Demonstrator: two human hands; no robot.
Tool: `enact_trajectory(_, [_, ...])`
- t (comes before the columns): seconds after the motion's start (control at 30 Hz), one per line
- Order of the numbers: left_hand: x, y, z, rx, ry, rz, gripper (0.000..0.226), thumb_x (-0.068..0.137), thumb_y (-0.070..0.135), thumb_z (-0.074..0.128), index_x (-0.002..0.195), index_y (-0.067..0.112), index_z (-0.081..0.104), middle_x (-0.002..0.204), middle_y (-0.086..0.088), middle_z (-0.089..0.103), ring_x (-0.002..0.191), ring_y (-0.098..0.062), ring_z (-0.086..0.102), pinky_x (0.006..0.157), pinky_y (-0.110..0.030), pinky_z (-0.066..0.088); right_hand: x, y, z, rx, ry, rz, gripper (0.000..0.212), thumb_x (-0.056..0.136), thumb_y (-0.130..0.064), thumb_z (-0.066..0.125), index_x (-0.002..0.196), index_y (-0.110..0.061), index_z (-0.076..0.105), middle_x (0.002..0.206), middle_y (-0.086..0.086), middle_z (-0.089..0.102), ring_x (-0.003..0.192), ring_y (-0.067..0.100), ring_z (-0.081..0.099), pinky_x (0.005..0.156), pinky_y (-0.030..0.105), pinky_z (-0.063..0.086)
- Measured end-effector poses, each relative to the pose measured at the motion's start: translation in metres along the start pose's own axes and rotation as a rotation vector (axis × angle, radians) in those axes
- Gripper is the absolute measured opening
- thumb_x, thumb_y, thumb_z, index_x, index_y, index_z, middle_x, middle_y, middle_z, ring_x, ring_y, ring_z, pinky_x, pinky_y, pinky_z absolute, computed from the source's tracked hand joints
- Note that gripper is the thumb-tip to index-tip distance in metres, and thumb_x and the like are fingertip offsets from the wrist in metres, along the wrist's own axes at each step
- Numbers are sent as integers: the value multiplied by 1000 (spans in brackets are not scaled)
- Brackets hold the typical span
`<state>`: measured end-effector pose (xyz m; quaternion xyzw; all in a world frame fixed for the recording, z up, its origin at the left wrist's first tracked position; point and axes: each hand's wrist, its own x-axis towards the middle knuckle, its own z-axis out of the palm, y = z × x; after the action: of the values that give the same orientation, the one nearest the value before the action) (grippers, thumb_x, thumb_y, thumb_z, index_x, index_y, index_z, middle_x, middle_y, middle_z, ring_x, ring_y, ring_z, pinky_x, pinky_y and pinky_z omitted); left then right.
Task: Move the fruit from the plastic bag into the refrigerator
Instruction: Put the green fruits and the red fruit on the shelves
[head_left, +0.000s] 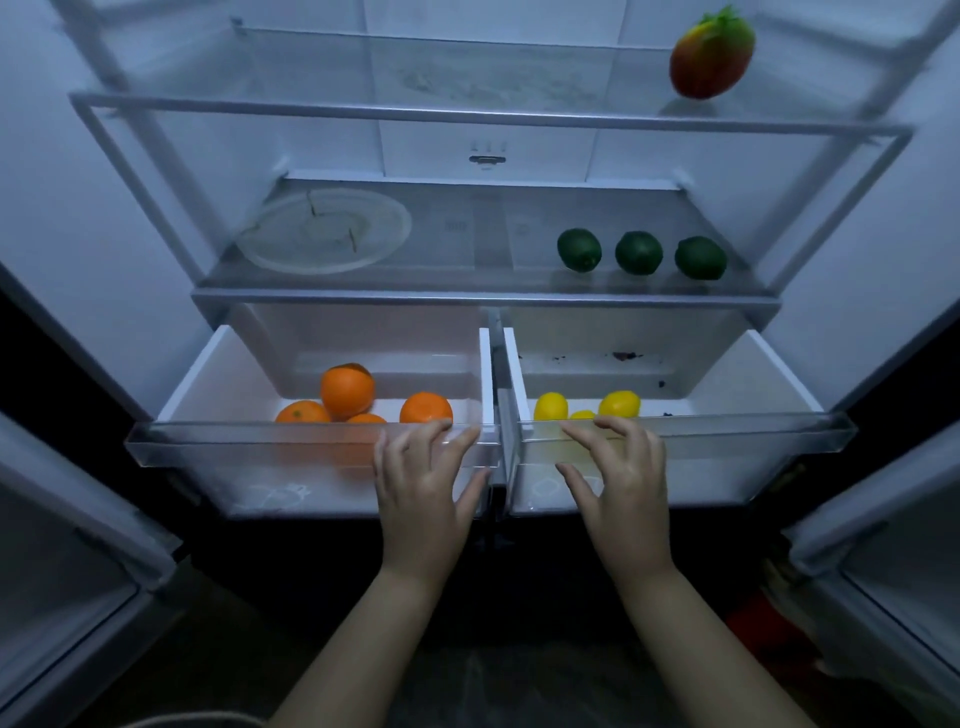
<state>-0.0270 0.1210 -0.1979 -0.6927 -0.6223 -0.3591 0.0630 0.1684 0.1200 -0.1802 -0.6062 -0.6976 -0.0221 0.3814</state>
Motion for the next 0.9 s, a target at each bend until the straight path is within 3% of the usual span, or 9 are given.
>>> enact_trajectory(0.43, [4,3,9,-34,51,1,41,74,27,78,113,24,66,115,-5,58,113,-25,45,111,-52,17,1,-2,4,56,61,37,38,75,-11,78,110,-22,68,112,3,55,105,16,43,93,19,31])
enact_trajectory(0.9, [21,0,23,-22,72,21,34,78,38,72,110,29,65,114,-2,55,112,-23,44,112,-57,14,33,0,22,76,40,52,36,75,-13,78,108,-26,68,110,2,55,104,18,45,90,19,35])
